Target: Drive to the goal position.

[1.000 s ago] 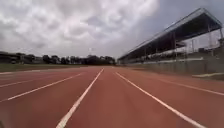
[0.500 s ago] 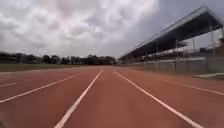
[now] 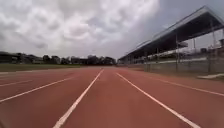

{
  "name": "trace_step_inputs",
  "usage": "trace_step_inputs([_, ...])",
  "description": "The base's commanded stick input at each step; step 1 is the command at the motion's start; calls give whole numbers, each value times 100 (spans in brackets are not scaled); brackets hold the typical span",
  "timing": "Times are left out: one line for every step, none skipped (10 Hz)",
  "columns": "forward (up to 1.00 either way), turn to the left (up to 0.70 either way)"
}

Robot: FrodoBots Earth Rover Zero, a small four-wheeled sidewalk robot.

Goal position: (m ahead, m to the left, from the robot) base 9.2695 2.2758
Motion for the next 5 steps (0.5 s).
trace_step_inputs([30,0])
trace_step_inputs([30,0])
trace_step_inputs([30,0])
trace_step_inputs([30,0])
trace_step_inputs([30,0])
